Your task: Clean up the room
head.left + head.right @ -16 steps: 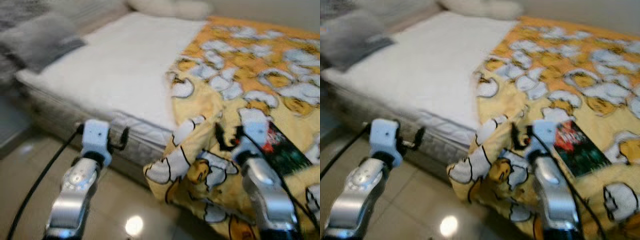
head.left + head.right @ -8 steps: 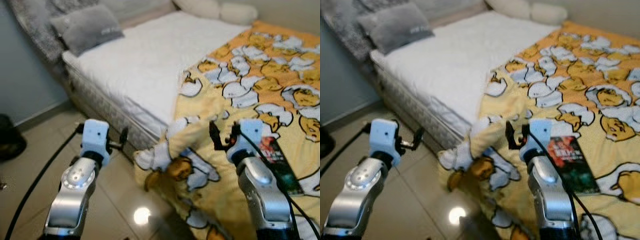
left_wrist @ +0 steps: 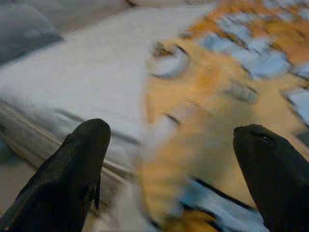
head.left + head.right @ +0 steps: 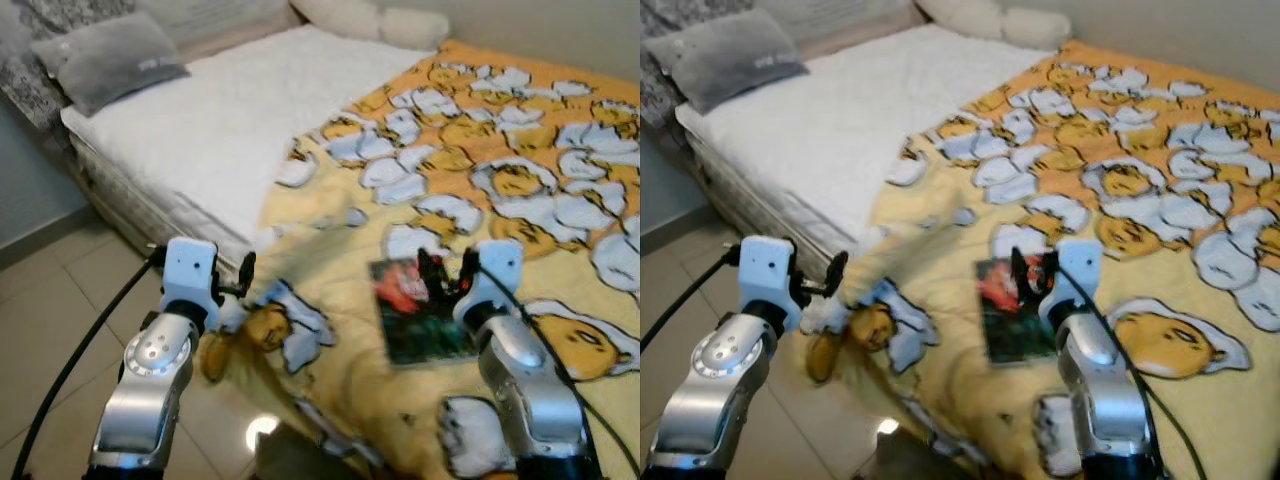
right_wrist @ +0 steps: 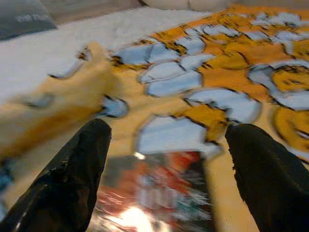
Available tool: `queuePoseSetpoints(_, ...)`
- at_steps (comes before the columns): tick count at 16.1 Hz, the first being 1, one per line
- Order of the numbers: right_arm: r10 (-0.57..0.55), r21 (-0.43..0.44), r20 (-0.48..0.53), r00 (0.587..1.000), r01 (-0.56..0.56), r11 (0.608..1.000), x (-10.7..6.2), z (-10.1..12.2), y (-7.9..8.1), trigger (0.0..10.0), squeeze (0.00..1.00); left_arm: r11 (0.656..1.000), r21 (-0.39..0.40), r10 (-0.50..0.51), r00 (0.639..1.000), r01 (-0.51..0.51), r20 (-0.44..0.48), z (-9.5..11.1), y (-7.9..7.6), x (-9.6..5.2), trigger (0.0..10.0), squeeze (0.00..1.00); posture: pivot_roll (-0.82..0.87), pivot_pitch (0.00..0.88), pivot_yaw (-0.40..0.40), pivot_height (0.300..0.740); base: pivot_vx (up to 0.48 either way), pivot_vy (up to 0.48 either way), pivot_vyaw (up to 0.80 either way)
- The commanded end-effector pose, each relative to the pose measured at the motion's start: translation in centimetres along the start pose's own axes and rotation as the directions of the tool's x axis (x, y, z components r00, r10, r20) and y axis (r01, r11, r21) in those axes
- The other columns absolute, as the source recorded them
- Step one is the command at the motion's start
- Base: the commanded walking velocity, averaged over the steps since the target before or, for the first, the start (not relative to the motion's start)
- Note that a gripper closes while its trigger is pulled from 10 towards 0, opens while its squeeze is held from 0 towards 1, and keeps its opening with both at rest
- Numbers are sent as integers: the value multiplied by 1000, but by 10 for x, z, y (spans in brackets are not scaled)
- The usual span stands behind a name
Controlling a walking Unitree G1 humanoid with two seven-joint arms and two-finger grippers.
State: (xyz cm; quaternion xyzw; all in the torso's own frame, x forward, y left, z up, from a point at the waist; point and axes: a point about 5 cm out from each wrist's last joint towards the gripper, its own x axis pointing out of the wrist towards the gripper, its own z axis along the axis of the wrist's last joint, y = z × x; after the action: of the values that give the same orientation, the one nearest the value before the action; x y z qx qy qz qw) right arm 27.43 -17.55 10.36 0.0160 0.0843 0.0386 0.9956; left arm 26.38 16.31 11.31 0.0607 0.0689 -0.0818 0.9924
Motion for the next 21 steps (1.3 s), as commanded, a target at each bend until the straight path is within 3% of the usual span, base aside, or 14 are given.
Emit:
queuePoseSetpoints(1, 18, 19, 5, 1000, -18, 1000, 1, 2, 3, 10000, 0, 1000, 16, 17, 1000, -17, 4, 1, 7, -2, 10000, 1000, -20, 0, 42, 740, 0, 0, 0)
queuePoseSetpoints(12, 44, 32, -24, 999, -43, 999, 3, -1, 6, 10000, 0, 1000, 18, -13, 1000, 13, -15, -4, 4, -2, 10000, 1000, -19, 0, 31, 740, 0, 0, 0)
queuePoseSetpoints(13, 38, 40, -41, 998, -37, 999, 3, -4, 5, 10000, 886, 1000, 14, -19, 1000, 20, -23, -5, 3, 0, 10000, 1000, -20, 0, 24, 740, 0, 0, 0)
queuePoseSetpoints(15, 33, 44, -50, 998, -31, 999, 3, -7, 4, 10000, 918, 1000, 14, -20, 999, 20, -30, -6, 2, 3, 10000, 1000, -21, 0, 25, 740, 0, 0, 0)
queuePoseSetpoints(16, 36, 45, -50, 998, -34, 998, 3, -7, 5, 10000, 1000, 1000, 18, -16, 999, 16, -28, -5, 3, 3, 10000, 1000, -21, 0, 26, 740, 0, 0, 0)
queuePoseSetpoints(21, 50, 57, -49, 998, -47, 997, 2, -7, 8, 10000, 1000, 998, 54, -8, 1000, 9, -15, -5, 5, 1, 10000, 996, -18, 0, 19, 740, 0, 0, 0)
